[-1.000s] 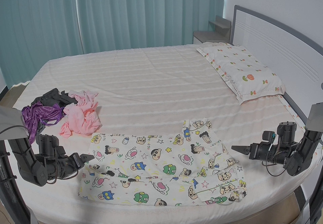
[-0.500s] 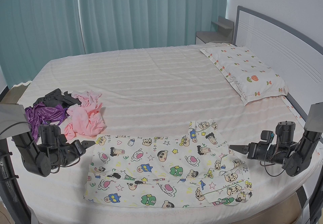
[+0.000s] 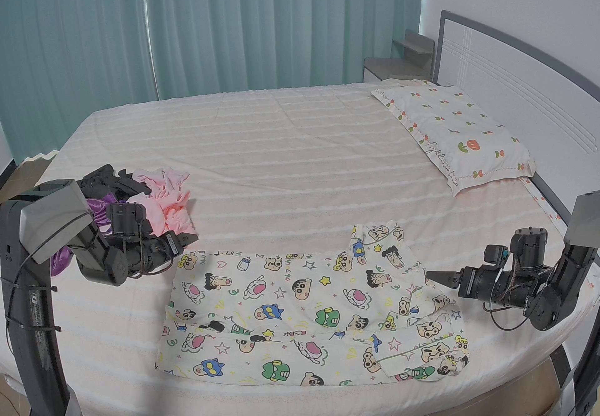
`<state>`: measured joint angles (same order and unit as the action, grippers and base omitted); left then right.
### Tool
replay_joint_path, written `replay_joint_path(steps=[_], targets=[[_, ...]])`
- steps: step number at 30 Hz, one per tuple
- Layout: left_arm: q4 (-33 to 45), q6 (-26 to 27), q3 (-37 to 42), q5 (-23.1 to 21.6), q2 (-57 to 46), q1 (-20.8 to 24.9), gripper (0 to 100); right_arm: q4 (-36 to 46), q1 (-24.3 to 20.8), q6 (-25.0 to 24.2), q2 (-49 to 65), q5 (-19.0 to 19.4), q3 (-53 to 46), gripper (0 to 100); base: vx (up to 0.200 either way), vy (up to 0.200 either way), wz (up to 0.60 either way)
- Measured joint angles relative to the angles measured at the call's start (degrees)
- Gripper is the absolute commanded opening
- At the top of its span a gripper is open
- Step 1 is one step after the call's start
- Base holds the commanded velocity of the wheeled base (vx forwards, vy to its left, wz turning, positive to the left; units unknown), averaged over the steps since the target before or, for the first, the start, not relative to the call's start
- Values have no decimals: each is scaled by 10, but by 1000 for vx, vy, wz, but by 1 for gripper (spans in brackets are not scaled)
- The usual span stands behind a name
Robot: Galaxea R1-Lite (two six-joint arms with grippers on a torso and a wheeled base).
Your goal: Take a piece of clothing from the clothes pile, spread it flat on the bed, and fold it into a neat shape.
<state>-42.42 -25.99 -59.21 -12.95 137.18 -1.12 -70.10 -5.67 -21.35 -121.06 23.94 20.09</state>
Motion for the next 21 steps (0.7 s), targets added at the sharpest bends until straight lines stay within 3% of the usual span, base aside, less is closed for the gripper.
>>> replay_joint_path(steps=[21], targets=[[13, -3, -59, 4, 64, 16, 100, -1, -7, -2, -3, -4, -16, 100, 0, 0, 0]])
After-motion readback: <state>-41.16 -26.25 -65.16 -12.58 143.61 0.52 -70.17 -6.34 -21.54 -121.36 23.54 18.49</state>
